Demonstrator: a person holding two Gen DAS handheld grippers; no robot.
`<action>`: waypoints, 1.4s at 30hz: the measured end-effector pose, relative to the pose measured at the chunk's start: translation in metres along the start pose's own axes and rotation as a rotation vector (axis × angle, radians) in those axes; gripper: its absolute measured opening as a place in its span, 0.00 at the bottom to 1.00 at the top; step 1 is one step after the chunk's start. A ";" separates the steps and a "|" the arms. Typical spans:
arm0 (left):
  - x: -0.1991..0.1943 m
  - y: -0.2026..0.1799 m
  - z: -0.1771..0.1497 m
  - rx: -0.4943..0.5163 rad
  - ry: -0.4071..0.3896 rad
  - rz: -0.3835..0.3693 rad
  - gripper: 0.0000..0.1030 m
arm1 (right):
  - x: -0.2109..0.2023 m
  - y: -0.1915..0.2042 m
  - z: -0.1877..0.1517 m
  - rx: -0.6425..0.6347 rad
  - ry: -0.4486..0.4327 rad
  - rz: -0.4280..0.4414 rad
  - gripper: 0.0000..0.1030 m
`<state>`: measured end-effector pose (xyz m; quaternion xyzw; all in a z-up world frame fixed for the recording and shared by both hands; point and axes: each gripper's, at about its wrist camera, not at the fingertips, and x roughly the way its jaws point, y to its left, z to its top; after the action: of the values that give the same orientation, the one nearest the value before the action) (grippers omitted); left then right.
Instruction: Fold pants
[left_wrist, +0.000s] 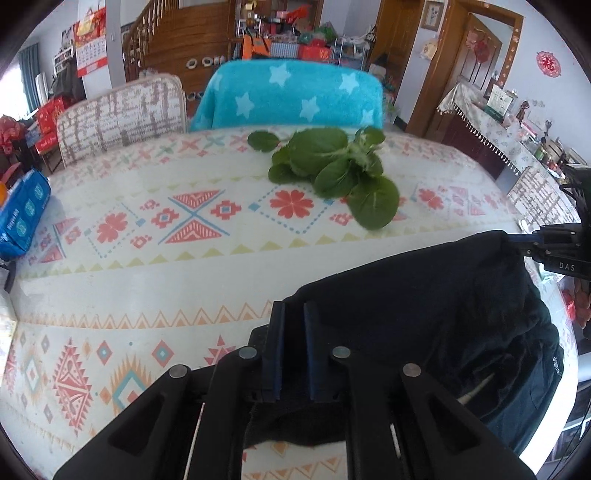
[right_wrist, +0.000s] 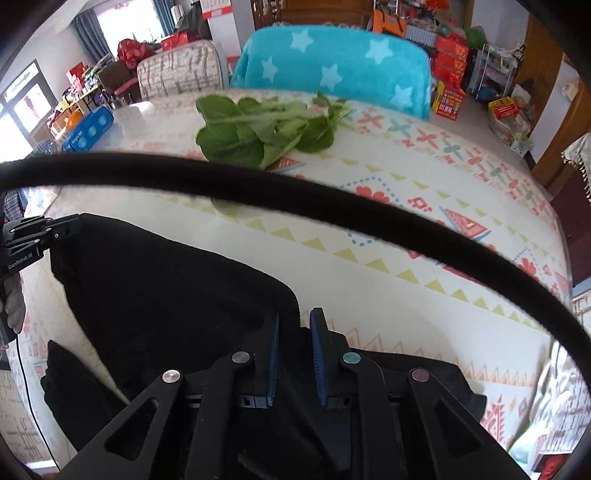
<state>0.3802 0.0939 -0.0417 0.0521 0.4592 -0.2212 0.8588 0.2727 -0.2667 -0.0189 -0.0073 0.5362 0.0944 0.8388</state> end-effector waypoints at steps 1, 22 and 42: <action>-0.010 -0.005 -0.002 0.009 -0.016 0.009 0.09 | -0.006 0.001 -0.002 0.000 -0.013 -0.001 0.16; -0.151 -0.080 -0.130 0.058 -0.176 0.119 0.09 | -0.121 0.078 -0.163 -0.023 -0.101 0.021 0.08; -0.172 -0.070 -0.284 -0.095 -0.059 0.259 0.27 | -0.112 0.088 -0.300 0.101 0.012 0.047 0.11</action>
<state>0.0504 0.1714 -0.0565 0.0637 0.4329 -0.0881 0.8949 -0.0567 -0.2307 -0.0372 0.0469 0.5451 0.0870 0.8325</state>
